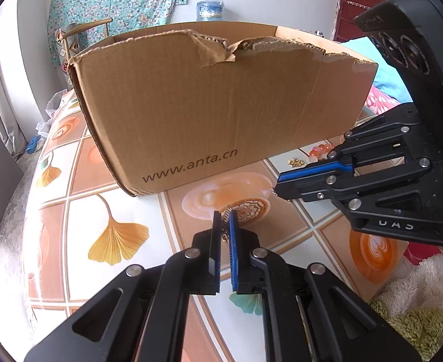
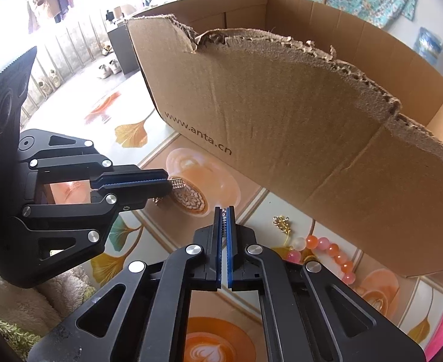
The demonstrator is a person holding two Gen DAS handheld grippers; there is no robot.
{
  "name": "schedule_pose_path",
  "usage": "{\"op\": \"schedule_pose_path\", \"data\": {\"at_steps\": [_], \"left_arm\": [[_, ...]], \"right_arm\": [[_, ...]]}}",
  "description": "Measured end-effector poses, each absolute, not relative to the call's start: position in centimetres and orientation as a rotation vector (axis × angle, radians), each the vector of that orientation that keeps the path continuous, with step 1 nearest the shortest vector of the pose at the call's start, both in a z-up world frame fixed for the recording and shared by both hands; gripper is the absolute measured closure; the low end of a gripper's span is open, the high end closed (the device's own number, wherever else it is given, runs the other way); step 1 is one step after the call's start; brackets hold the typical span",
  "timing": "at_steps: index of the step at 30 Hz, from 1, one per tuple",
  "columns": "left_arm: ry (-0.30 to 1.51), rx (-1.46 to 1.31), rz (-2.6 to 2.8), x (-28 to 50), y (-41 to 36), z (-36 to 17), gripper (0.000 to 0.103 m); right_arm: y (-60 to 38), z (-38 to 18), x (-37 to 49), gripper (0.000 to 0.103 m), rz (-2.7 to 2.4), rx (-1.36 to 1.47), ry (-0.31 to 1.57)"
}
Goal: Organize jewelry
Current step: 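Close the right gripper on the gold spring charm and lift it, then carry the spring charm over the box with the right gripper while the left gripper carries its charm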
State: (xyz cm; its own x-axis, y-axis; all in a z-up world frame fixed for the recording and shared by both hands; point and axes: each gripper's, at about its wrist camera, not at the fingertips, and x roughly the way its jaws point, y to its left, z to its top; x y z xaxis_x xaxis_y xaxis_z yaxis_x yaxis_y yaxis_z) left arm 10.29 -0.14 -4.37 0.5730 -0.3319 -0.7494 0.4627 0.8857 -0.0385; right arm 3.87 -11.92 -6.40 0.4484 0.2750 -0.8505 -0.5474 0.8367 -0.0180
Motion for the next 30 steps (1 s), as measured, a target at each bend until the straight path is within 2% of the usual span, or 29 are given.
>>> {"op": "schedule_pose_path", "data": {"at_steps": [6,8,9,13,16,18,30], "left_arm": [[0.834,0.172,-0.467,9.9,0.0,-4.3,0.098],[0.834,0.176,-0.468,9.8,-0.1,-4.2,0.098],[0.835,0.179,-0.466,9.8,-0.1,-4.3,0.098],[0.838,0.183,-0.463,9.8,-0.3,-4.3,0.098],[0.836,0.182,-0.461,9.7,-0.3,-4.3,0.098],[0.835,0.182,-0.458,9.7,-0.3,-4.2,0.098],[0.825,0.181,-0.470,8.8,-0.1,-4.0,0.098]], "right_arm": [[-12.6,-5.8,3.5,0.102,0.515,-0.298,0.969],[-12.6,-5.9,3.7,0.097,0.534,-0.293,0.981],[-12.6,-5.9,3.7,0.090,0.539,-0.301,0.985],[-11.7,-6.7,4.0,0.088,0.548,-0.374,1.012],[-11.4,-6.5,4.3,0.091,0.561,-0.407,1.039],[-11.3,-6.4,4.6,0.099,0.571,-0.408,1.069],[-11.1,-6.1,4.8,0.101,0.570,-0.388,1.088]]}}
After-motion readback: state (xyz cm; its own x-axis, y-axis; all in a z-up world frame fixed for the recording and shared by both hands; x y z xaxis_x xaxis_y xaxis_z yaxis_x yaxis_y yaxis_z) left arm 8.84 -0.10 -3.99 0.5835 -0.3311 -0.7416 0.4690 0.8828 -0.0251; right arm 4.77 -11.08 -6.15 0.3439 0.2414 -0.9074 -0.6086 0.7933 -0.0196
